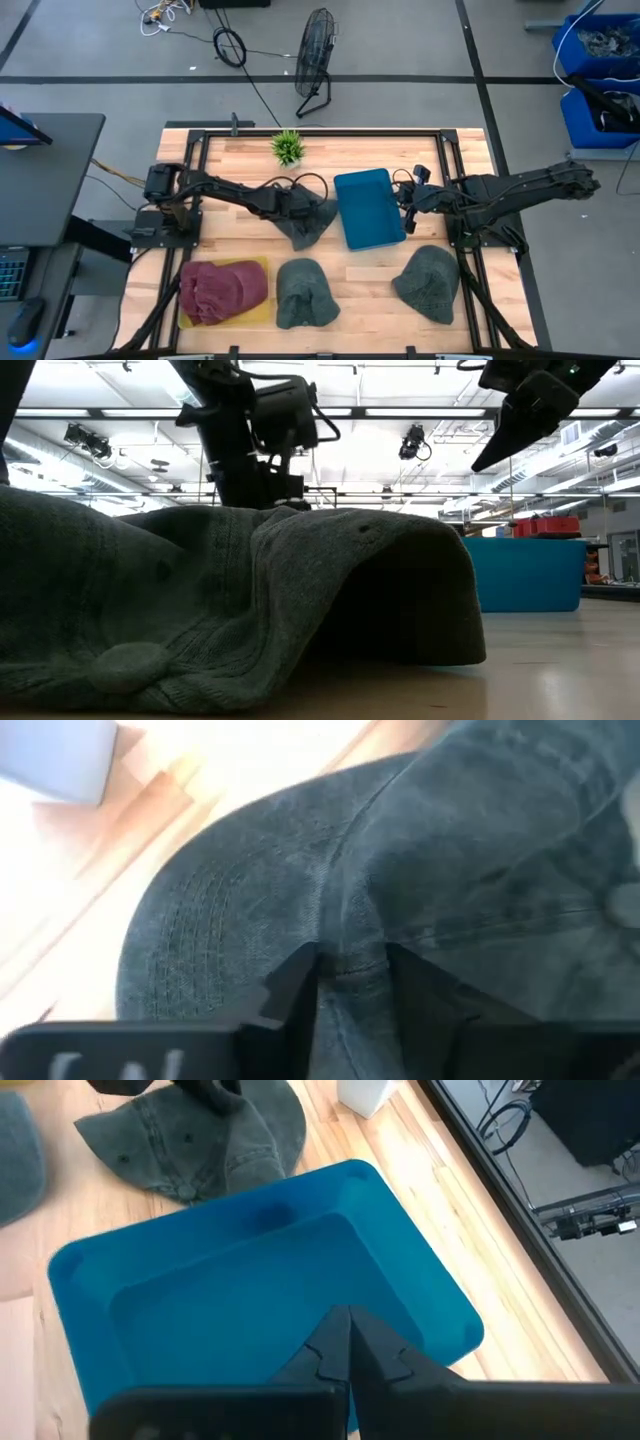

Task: Pick & Place hat
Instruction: Put the top black cap into the blue bin

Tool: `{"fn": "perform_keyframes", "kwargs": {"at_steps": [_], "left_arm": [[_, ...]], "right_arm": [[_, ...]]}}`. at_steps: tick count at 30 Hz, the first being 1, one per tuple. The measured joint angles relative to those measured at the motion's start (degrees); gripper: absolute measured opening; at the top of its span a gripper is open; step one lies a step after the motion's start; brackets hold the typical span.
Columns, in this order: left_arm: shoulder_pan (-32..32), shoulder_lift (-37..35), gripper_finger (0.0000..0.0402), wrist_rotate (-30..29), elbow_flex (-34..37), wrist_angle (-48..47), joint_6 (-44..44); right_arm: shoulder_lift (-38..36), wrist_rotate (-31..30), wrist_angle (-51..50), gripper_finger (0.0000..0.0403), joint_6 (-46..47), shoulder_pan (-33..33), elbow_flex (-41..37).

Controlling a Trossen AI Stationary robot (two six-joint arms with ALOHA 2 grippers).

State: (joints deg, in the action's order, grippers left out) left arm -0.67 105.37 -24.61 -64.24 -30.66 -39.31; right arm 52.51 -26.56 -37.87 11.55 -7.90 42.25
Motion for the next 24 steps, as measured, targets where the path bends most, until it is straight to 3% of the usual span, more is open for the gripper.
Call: {"fn": "perform_keyframes", "kwargs": {"at_steps": [5,10,16,24], "left_arm": [[-0.1,0.8,0.0018,1.7,0.0,-0.3,0.9],[-0.6,-4.3,0.0017,2.0,-3.1,-5.0,2.8],[-1.9,-9.5,0.0010,1.1,-12.4,-4.6,20.5],[2.9,-4.5,0.0014,2.5,-23.5,0.1,45.8]], "right_arm": [[0.0,0.0,1.4,0.0002,0.1,0.0,-2.2],[-0.2,0.0,0.1,0.0002,3.4,0.0,-1.7],[-1.3,0.4,-6.8,0.0002,2.7,0.0,1.9],[-5.3,-1.5,-23.6,0.0002,7.6,-0.1,10.7]]}}
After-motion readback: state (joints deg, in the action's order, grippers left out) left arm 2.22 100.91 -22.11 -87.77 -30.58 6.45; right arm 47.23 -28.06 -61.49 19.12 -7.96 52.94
